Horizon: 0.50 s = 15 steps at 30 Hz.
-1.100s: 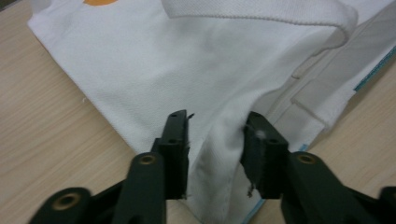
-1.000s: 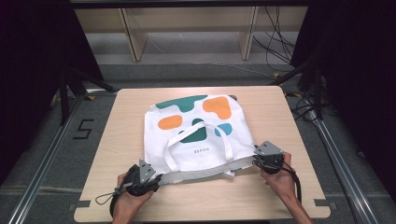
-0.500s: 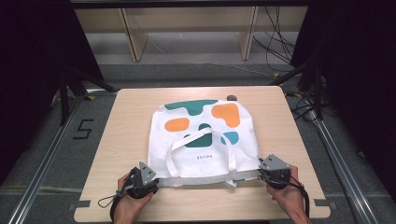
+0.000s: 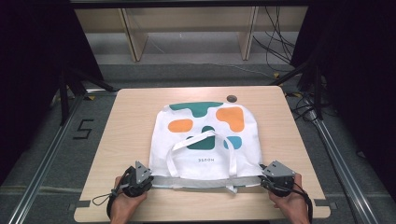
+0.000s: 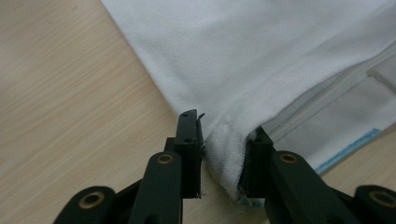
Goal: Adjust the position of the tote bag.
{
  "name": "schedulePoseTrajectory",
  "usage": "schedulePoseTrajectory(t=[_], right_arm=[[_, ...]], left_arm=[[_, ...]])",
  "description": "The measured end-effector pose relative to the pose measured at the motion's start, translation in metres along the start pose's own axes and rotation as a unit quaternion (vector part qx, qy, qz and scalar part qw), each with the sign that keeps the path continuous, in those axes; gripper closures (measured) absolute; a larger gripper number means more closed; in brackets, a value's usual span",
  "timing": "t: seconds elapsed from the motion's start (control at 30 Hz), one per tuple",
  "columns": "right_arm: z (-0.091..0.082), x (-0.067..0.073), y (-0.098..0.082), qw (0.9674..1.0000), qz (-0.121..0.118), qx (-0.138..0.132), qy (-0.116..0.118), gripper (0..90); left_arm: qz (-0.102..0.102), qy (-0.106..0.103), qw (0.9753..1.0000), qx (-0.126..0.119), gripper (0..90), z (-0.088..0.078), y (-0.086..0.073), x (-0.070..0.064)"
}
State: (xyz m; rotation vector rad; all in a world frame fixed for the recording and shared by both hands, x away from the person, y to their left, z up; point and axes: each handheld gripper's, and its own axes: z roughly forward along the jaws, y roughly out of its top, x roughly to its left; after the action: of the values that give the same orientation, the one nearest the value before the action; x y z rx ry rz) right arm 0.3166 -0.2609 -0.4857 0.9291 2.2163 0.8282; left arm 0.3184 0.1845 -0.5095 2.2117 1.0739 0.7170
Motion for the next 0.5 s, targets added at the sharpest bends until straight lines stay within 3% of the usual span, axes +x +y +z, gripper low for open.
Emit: schedulePoseTrajectory(t=[0.1,0.13,0.2,0.27,0.5], right_arm=[[0.001,0.000,0.001,1.0000,0.002,0.006,-0.002,72.4],[0.005,0.000,0.001,0.9999,-0.014,0.009,-0.004,74.7],[0.008,0.000,0.002,0.9997,-0.021,0.015,-0.002,77.1],[0.006,0.000,0.002,0.9996,-0.026,0.013,-0.005,78.4],[-0.011,0.002,0.001,0.9999,-0.011,-0.003,-0.004,79.1]], left_arm=[[0.010,-0.006,0.9999,0.003,75.5,-0.001,0.001,0.000],[0.010,-0.003,0.9999,0.000,78.1,-0.001,0.002,0.000],[0.001,-0.002,0.9999,-0.012,80.1,-0.003,0.003,0.002],[0.013,-0.007,0.9998,-0.014,80.7,-0.007,0.003,0.000],[-0.001,-0.023,0.9993,-0.030,80.7,-0.014,0.002,-0.002]])
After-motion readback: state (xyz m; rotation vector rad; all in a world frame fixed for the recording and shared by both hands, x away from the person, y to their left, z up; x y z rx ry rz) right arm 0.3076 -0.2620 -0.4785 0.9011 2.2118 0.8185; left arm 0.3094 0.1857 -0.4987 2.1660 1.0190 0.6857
